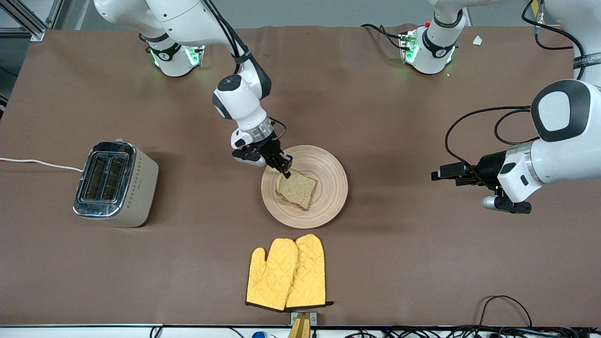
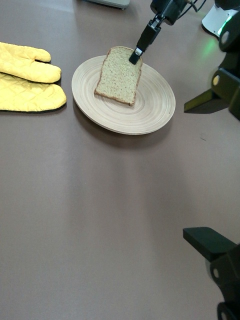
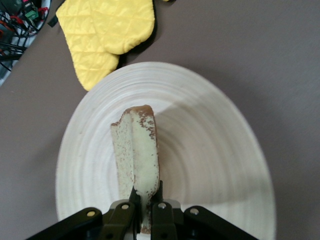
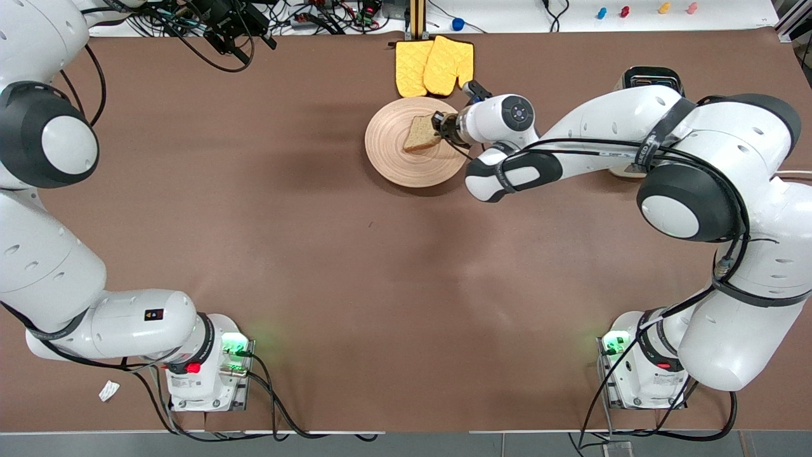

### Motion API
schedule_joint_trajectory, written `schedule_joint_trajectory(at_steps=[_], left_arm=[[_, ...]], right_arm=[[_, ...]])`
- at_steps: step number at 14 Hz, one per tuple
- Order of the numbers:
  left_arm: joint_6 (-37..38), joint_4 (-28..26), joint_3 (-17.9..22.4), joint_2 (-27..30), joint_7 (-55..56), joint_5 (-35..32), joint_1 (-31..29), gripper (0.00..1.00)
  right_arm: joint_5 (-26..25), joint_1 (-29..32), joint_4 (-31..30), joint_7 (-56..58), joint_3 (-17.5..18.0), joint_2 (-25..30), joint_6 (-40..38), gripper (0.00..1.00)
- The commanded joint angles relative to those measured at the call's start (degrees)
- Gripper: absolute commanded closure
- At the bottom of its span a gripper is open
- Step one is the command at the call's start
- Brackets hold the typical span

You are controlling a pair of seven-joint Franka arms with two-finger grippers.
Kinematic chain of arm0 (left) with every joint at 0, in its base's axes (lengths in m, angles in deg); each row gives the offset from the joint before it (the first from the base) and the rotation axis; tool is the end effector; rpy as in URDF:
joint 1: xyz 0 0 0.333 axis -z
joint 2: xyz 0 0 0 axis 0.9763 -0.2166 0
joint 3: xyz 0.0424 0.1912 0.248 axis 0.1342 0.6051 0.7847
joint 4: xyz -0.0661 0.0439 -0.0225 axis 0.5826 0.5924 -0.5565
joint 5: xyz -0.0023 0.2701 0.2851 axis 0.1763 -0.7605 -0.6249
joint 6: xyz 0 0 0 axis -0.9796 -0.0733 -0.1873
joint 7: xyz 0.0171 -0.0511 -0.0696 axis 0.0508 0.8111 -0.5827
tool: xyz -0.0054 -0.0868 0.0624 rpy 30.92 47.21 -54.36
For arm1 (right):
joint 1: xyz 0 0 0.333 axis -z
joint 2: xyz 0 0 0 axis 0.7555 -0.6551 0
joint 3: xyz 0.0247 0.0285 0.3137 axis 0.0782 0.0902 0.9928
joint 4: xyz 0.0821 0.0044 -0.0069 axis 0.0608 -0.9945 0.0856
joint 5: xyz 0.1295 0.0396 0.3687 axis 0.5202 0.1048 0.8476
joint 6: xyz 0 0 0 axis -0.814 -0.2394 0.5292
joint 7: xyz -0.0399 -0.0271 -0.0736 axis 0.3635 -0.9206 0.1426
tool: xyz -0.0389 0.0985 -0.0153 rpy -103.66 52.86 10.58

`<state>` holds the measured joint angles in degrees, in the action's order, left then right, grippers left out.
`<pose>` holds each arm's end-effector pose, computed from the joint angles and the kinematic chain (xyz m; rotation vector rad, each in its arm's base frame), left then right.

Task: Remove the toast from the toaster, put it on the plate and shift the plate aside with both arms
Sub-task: 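Open the right gripper and withdraw it back toward the toaster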

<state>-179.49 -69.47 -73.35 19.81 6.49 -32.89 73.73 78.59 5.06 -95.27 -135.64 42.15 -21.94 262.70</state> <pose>0.6400 -0.0900 0.4491 2.6421 -0.0749 -0.1455 0.4703 0.3975 0.2355 -2.5522 0.6307 -0.4992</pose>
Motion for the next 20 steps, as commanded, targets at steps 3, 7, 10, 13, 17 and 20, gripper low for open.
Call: schedule_joint_trajectory(at_steps=[3, 7, 10, 13, 17, 20], left_arm=[[0.9, 0.2, 0.0, 0.2, -1.1, 1.0, -0.5, 0.00], [0.9, 0.2, 0.0, 0.0, -1.1, 1.0, -0.5, 0.00], [0.8, 0.2, -0.1, -0.4, -1.0, 1.1, -0.3, 0.00], [0.5, -0.3, -0.4, -1.1, -1.0, 1.1, 0.3, 0.00], [-2.8, -4.0, -2.5, -2.7, -3.1, 2.0, 0.5, 0.00], [-7.5, -10.3, -4.1, -2.9, -10.2, 12.2, 0.2, 0.00]], right_arm=[[0.0, 2.7, -6.0, 9.0, 0.4, 3.3, -1.7, 0.00], [-0.1, 2.9, -3.9, 10.9, -0.7, 11.1, -22.7, 0.00], [-1.7, 2.9, 6.7, 13.6, -3.5, 15.5, -50.9, 0.00], [-7.6, 2.9, 12.8, 14.0, -7.5, 19.5, -65.4, 0.00], [-8.0, 3.0, 22.7, 27.4, -18.3, 23.7, -79.4, 0.00], [-8.0, 2.9, 25.8, 46.4, -27.4, 27.1, -84.9, 0.00]])
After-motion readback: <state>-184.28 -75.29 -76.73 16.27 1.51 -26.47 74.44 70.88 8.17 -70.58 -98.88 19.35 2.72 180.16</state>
